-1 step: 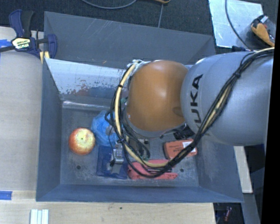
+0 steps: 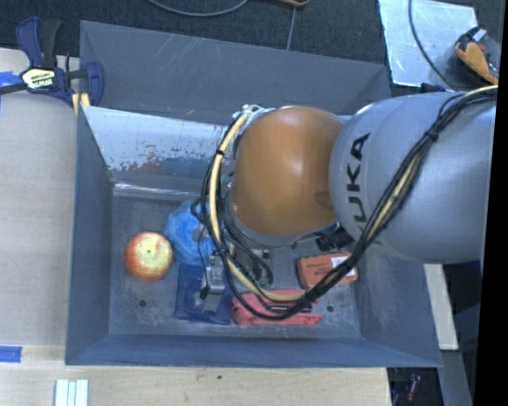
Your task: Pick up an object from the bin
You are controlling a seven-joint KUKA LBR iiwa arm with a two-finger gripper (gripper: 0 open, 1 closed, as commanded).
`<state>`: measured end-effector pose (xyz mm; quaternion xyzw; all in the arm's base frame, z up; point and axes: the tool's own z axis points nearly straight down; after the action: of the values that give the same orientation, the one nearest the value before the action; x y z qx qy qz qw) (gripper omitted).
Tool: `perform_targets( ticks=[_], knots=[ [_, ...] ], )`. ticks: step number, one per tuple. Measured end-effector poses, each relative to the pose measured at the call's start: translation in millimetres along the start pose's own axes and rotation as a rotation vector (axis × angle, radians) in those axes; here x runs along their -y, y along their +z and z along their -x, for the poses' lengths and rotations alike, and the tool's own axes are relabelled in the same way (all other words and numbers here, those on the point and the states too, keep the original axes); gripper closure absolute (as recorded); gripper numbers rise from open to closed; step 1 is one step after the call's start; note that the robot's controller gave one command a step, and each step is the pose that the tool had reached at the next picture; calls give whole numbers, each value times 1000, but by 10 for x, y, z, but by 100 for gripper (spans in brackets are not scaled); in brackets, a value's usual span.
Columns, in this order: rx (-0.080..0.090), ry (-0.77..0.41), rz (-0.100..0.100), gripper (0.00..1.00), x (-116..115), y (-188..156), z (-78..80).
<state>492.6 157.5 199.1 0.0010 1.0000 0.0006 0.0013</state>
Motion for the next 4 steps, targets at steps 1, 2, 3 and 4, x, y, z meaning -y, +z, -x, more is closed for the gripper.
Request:
perform_targets(
  ticks=[1, 2, 3, 4],
  knots=[
    [1, 138, 2, 0, -670, 1304, 629],
    [5, -36, 1, 0, 586, 667, 248],
    [5, -87, 4, 0, 110, 992, 844],
    [13, -56, 0, 0, 1601, 1285, 605]
  ],
)
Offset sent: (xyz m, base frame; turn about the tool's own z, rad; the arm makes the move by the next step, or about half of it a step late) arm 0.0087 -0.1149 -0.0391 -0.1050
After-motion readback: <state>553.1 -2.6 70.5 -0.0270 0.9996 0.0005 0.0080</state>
